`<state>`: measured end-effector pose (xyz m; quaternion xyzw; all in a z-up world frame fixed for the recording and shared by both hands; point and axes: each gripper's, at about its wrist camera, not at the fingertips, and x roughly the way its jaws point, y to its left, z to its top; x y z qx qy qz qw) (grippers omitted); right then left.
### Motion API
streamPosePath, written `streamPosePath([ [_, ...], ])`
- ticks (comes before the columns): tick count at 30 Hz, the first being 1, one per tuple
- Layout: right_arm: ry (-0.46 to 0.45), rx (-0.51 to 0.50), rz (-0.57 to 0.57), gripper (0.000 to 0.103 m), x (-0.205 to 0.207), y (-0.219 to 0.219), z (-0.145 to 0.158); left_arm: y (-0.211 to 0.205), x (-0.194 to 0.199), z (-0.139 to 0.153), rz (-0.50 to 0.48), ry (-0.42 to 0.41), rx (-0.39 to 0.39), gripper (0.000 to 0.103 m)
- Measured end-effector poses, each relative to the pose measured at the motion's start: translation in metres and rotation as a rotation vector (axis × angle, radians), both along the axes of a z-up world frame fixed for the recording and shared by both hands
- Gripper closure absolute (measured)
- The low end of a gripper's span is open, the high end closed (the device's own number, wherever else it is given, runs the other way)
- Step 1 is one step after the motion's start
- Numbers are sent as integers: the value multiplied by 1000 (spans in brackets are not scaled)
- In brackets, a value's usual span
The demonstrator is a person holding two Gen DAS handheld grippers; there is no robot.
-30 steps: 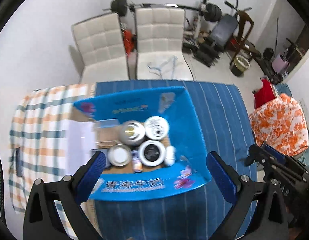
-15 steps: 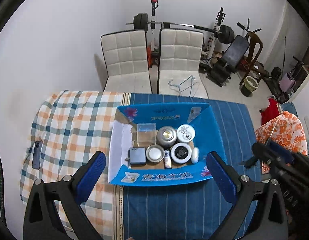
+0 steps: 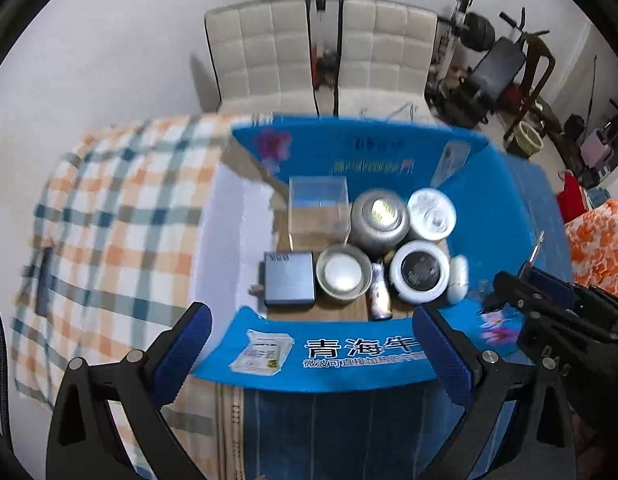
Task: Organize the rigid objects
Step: 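Carry the car key with the right tool and lower it into the box, then open the right tool to release the car key inside the box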
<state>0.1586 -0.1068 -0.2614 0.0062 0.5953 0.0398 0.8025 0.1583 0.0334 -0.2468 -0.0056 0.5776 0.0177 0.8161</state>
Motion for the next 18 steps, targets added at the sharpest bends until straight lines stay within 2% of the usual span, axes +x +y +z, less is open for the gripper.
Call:
streamPosePath([
  [4,80,-35,3,66,8,5,-46,4,9,-29,2,50,3,0],
  [10,181,-114,-4,66,18,13,-90,0,20,-45,-25,62,33,0],
  [15,221,-147,-24,65,26,8,-103,-1,27,-50,-32,81,29,0],
  [17,201,-168,-32,61,28,5,-100,-1,29,-50,-31,85,33,0],
  [18,190,-179,-33,52,30,4,-97,0,29,-50,-30,86,35,0],
])
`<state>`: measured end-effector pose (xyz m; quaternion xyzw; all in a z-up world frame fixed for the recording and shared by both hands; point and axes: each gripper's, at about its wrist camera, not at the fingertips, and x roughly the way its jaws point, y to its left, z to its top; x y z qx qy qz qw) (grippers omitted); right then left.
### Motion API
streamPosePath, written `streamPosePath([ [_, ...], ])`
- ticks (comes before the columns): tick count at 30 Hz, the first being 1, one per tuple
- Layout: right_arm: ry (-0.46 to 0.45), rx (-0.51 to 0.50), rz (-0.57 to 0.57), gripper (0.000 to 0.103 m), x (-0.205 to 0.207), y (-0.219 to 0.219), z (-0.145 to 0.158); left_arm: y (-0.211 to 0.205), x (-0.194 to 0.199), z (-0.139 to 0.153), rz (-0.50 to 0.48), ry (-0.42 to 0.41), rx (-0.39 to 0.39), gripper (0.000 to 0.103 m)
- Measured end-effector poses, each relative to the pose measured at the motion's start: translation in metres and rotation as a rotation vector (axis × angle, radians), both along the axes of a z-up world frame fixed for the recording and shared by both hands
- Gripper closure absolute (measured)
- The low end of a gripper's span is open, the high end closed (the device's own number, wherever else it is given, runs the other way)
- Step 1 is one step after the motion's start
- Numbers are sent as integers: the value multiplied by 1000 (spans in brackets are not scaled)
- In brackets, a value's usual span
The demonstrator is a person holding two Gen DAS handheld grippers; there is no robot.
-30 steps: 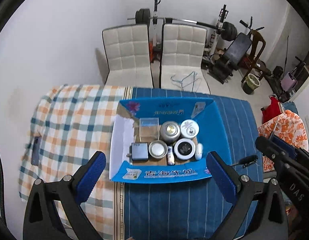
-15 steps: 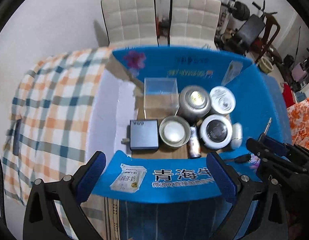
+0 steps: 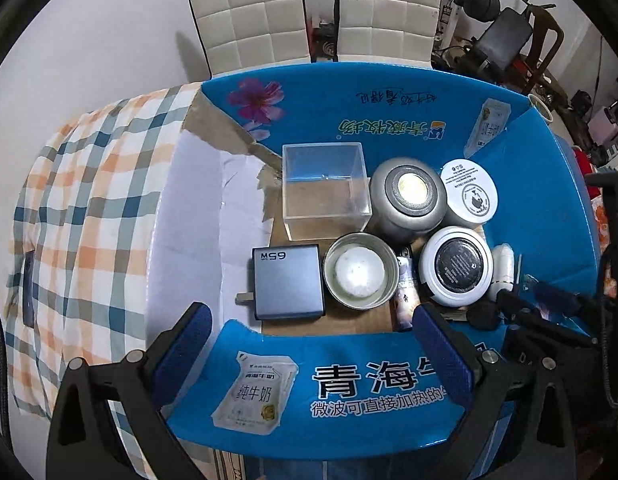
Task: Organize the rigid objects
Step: 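Open the right tool to release the car key inside the box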
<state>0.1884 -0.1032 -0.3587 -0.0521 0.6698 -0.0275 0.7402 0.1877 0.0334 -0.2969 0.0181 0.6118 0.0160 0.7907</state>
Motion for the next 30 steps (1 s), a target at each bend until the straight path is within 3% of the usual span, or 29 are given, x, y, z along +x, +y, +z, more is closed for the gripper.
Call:
streamPosePath([
  [1,-10,-10,-1,36,1,-2,3,1,1,0,2,1,0,0],
  [3,-17,23,0,16,3,-5,6,3,2,2,10,-1,-8,0],
  [10,3,32,-18,14,6,-11,12,5,3,13,14,-11,-12,0],
  [15,-20,71,-49,14,7,-22,43,9,1,38,32,-1,-42,0],
  [20,-108,113,-63,14,-8,-30,110,7,-13,97,30,-59,-44,0],
  [30,-336,181,-26,10,-94,-18,275,2,-64,213,11,-201,-85,0],
])
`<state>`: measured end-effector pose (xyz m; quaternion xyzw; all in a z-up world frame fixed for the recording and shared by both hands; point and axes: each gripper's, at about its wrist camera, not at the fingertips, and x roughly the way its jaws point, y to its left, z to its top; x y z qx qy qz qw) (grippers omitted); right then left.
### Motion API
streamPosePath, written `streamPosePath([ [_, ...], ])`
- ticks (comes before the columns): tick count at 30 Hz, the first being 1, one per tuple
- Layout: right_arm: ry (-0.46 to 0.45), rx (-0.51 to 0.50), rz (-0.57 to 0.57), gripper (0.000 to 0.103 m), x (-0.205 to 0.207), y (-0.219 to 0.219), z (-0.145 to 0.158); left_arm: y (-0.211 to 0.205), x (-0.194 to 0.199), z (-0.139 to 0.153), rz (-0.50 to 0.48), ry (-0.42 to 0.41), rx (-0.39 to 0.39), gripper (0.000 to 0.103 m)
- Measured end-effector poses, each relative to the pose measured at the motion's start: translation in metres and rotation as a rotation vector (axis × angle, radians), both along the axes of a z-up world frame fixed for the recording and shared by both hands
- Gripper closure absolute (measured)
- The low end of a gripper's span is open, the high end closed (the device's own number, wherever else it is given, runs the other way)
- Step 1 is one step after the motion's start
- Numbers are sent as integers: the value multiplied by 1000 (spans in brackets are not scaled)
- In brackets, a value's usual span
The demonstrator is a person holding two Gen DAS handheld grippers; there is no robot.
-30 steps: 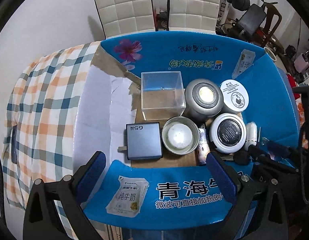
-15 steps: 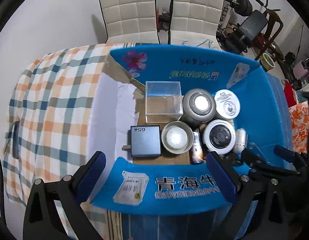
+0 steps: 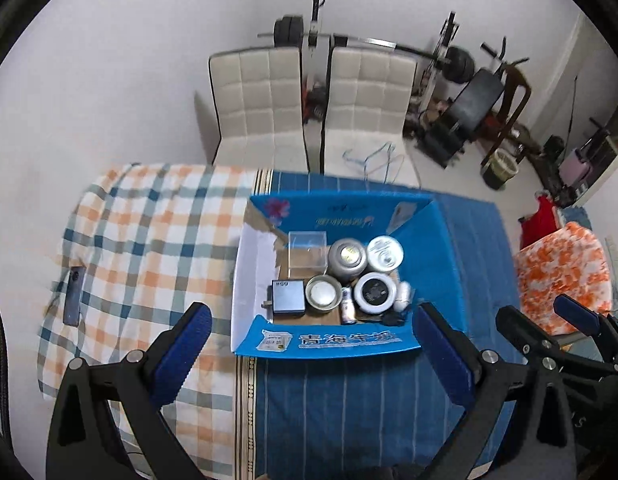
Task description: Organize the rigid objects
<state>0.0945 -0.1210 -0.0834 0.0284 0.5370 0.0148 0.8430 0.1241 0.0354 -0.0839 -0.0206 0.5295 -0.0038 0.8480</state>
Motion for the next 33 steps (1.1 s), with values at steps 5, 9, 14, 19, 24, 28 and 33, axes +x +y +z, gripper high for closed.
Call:
streamPosePath([
  [5,-77,2,10,10,-32,-3,51,1,-18,35,0,-52,-9,0],
  [9,-102,4,13,10,-53,-7,78,4,-33,53,6,-84,-16,0],
  [14,-124,-5,15,10,-74,-12,105,4,-48,67,8,-103,-11,0],
  [19,-151,-20,7,10,-83,-14,120,5,-55,70,21,-112,-17,0],
  [24,-148,-35,-14,10,-82,-16,114,3,-60,69,25,-108,5,0],
  [28,-131,-46,-22,10,-79,-17,103,-1,-63,67,28,-114,31,0],
  [33,-117,-54,-23,10,-76,-18,94,-1,-59,57,34,-93,39,0],
])
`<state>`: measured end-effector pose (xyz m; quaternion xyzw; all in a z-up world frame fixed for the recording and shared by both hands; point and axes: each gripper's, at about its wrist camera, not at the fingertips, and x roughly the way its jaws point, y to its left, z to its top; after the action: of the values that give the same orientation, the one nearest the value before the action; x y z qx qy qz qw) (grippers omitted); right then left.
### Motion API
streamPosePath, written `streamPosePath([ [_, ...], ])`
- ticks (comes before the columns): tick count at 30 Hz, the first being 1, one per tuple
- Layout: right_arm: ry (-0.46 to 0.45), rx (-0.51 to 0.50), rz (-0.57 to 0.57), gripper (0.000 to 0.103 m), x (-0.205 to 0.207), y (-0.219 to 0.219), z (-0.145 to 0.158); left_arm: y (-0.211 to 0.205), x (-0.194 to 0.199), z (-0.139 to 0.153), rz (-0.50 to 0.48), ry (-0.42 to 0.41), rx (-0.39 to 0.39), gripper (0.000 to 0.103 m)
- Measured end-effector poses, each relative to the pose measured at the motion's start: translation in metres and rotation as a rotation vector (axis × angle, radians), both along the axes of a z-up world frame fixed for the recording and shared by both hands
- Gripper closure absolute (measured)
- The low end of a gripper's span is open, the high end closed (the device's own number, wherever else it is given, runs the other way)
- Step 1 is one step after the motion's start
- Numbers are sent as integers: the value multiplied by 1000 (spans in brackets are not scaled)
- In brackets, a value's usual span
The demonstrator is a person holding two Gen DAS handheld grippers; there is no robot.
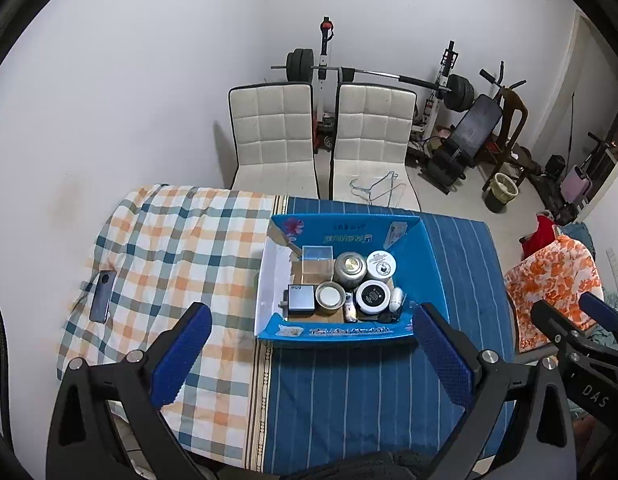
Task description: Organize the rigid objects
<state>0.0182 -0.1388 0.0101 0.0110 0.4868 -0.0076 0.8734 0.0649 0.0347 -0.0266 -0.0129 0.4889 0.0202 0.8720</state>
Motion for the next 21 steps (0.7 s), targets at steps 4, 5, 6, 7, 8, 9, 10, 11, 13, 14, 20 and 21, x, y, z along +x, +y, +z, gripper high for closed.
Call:
streamPosePath([
  [4,2,-4,-4,10,1,0,-4,-1,0,-7,1,17,1,0],
  [5,1,-6,-4,10,1,0,-4,-1,1,-8,1,20,0,0],
  [6,0,-6,-4,10,1,0,-5,-1,1,-10,1,25,0,0],
  [7,1,-7,-4,10,2,0,-5,-2,2,-11,1,29,0,0],
  [8,2,-10,-3,10,2,0,-6,-2,3,-13,0,35,-1,0],
  [9,2,-8,-6,10,2,-1,-5,-2,3,-15,-2,40,-3,0],
  [10,7,-6,-7,10,2,-1,-6,-3,3,-16,-2,43,-3,0],
  [11,13,-5,-9,10,3,-2,-8,-3,3,-17,-3,46,-3,0],
  [13,19,-5,-16,10,4,-4,-10,-3,4,-19,-5,51,-6,0],
  [14,21,-6,-17,10,5,-5,-11,-3,4,-20,-7,56,-11,0],
  [20,26,-11,-21,10,7,-8,-14,-4,7,-28,-10,82,-6,0],
  [21,27,-12,-19,10,8,-8,-16,-5,7,-28,-11,86,-6,0],
])
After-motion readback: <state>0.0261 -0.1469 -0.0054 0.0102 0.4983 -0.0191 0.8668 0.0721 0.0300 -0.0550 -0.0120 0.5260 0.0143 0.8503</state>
